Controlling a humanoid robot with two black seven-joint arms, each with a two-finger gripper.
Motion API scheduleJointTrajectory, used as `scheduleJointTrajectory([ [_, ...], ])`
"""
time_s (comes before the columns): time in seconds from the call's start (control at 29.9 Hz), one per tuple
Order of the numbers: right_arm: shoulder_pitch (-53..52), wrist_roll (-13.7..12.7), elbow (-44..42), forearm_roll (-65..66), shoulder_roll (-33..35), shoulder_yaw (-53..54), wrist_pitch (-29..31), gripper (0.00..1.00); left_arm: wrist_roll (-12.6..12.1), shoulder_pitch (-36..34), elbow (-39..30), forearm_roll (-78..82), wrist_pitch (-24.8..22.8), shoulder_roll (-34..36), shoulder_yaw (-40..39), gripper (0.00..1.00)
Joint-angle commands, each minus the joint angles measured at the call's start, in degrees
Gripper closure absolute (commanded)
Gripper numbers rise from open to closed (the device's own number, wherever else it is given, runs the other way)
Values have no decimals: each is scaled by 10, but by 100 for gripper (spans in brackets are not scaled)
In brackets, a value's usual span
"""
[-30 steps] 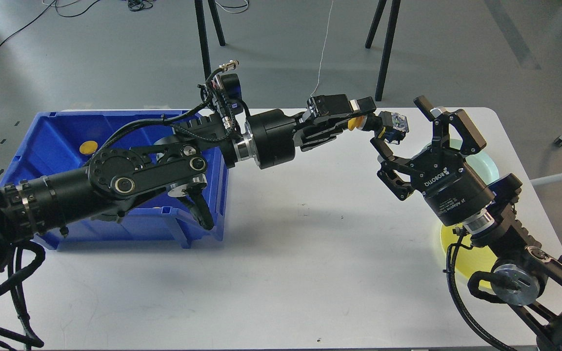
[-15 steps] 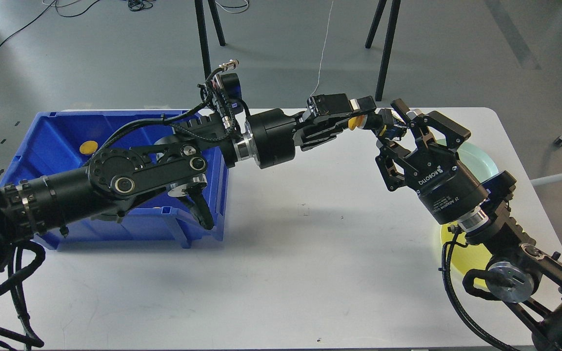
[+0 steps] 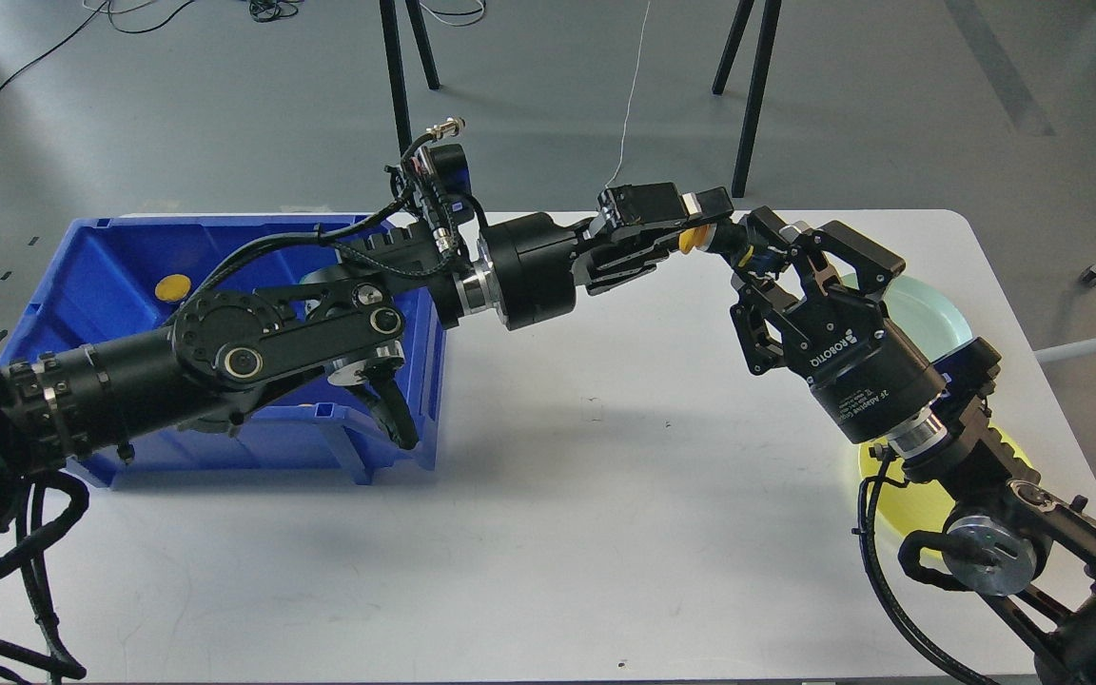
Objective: Pass button and place on color plate
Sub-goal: 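Reach the right gripper to the yellow button and grasp it, then open the left gripper and pull the button away with the right gripper, then lower the yellow button onto the yellow plate and release it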
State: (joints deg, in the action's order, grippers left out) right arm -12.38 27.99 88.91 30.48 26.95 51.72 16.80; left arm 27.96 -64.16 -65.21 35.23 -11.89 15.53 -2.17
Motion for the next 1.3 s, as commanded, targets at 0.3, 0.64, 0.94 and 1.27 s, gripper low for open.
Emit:
scheduleJointTrajectory([
  [0.3, 8, 0, -1, 0, 8, 11, -11, 100, 0, 38, 21, -7, -83, 5, -86, 2],
  [0.64, 207, 0, 10, 14, 150, 127, -53, 100, 0, 39, 22, -7, -76, -2, -86, 1],
  [0.94, 338, 0, -39, 88, 223, 131, -275, 100, 0, 39, 22, -5, -77, -5, -85, 1],
  [1.27, 327, 0, -47, 136, 227, 78, -302, 100, 0, 39, 21, -5, -75, -5, -86, 1],
])
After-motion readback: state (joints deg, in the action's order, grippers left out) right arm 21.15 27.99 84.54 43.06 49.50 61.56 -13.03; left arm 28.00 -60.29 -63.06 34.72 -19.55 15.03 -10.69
